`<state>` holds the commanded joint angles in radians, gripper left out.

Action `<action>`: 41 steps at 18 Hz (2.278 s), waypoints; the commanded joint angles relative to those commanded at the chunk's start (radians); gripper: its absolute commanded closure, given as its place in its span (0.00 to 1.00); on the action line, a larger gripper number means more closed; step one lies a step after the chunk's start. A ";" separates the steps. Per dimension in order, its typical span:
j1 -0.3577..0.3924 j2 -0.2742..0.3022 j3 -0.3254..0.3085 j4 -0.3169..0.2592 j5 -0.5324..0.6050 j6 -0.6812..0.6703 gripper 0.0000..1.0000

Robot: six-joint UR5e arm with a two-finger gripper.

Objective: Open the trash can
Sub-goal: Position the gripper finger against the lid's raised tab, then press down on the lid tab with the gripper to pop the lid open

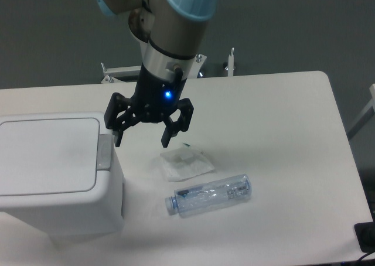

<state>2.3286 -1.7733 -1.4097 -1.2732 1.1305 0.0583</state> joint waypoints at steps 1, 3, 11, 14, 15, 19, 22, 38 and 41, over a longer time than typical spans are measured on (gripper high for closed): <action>-0.005 -0.003 0.000 0.000 0.002 0.000 0.00; -0.008 -0.012 0.002 0.000 0.002 0.000 0.00; -0.020 -0.023 -0.002 0.005 0.014 0.000 0.00; -0.020 -0.025 -0.006 0.005 0.014 0.002 0.00; -0.020 -0.028 -0.006 0.005 0.014 0.003 0.00; -0.029 -0.029 -0.012 0.006 0.015 0.002 0.00; -0.029 -0.031 -0.012 0.006 0.015 0.002 0.00; -0.038 -0.041 -0.012 0.008 0.015 0.003 0.00; -0.040 -0.041 -0.012 0.008 0.015 0.003 0.00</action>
<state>2.2887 -1.8147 -1.4220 -1.2655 1.1459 0.0614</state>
